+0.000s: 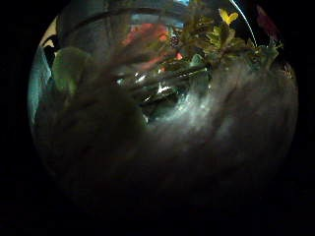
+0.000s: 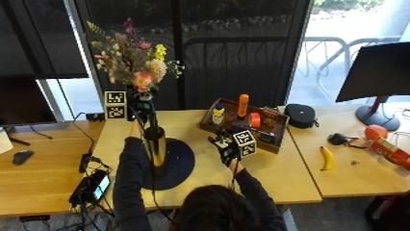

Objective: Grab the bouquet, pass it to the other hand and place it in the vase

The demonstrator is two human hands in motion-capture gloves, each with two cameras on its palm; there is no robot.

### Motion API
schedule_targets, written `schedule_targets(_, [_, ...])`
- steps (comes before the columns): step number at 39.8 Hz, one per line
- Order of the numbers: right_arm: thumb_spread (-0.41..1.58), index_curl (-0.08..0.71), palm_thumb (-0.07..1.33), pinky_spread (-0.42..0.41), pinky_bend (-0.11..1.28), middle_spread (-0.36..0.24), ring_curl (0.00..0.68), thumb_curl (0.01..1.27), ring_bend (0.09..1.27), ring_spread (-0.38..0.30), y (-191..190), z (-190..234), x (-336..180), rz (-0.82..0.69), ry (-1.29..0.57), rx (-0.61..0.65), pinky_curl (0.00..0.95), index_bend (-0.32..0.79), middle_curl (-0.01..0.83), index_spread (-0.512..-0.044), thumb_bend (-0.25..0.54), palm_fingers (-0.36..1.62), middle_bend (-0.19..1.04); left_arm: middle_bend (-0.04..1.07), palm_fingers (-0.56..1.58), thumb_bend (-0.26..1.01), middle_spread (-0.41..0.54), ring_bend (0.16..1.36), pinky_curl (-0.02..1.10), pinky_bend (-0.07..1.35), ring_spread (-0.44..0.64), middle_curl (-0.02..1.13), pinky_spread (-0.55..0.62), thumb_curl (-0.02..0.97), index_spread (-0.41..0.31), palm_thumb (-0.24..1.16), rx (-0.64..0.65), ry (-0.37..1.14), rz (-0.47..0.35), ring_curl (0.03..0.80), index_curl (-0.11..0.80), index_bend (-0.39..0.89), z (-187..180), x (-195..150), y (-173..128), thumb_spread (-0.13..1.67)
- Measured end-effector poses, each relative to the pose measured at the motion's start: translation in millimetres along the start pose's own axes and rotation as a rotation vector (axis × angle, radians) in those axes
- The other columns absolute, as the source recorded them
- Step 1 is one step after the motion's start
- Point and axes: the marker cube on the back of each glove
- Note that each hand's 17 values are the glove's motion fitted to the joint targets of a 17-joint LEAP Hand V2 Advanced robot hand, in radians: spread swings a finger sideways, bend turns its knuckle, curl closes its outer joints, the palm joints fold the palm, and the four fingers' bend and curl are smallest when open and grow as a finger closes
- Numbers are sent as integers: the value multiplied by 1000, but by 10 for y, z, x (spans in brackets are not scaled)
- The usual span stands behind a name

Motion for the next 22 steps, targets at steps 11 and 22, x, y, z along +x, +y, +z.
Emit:
schedule_targets(11, [1077,259,698,87,409,-150,352,386,328,-50,157,-215,343,64,-127,-120,360,165,305,-448,-13,115,182,272,-232,-43,106,591,507,507,160,549,213,330,-30,484,-385,-334,-178,440,535,-23,-381,-1911,627,936])
schedule_targets(22, [1090,278,726,87,386,-142,334,393,310,-44,123,-277,751,65,-116,-103,350,173,301,-439,-17,138,172,193,-180,-33,386,591,414,528,430,391,472,339,121,487,-390,-525,-191,332,312,0,-583,-2173,788,878])
